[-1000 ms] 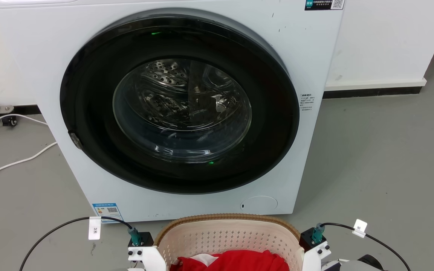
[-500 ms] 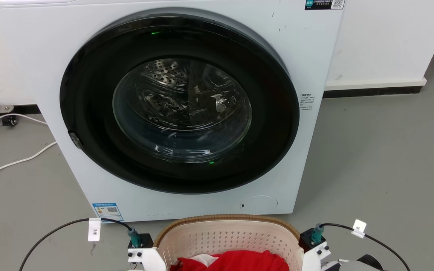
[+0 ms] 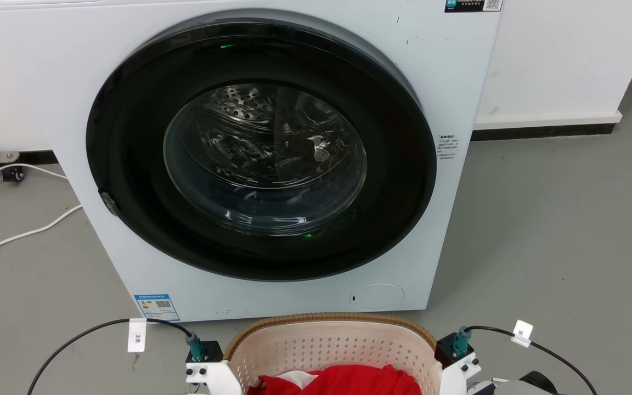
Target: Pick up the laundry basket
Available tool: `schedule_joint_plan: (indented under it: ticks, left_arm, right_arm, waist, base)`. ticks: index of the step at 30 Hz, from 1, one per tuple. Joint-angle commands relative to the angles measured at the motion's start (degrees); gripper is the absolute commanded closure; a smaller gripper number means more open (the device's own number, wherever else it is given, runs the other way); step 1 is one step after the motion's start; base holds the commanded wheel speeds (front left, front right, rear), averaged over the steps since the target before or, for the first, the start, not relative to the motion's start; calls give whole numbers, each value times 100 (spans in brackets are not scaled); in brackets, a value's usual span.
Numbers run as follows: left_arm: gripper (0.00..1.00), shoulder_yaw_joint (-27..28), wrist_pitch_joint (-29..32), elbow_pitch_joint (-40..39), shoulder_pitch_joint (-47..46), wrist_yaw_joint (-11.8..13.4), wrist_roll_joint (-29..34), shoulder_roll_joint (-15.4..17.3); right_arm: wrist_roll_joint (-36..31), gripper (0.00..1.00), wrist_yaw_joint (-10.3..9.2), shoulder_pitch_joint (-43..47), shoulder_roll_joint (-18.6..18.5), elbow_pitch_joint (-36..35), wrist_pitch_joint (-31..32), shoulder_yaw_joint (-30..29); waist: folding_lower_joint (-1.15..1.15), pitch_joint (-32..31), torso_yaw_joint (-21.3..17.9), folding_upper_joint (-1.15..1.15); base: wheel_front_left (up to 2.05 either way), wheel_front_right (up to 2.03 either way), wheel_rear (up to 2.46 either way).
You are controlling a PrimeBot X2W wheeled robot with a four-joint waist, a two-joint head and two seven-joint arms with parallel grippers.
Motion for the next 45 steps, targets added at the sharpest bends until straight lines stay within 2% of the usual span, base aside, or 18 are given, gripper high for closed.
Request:
schedule_joint_plan:
  ticks: [1, 45]
  left_arm:
    - [100, -89, 56, 7, -51, -150, 28, 68]
    - [100, -656, -76, 19, -102, -150, -453, 144]
  right_arm:
    - [-106, 100, -12, -49, -100, 45, -15, 33]
    - [-140, 100, -12, 22, -115, 26, -18, 32]
  waist:
    - [0, 1, -2, 0]
    - [0, 37, -3, 0]
  base:
    - [0, 0, 0]
    - [0, 0, 0]
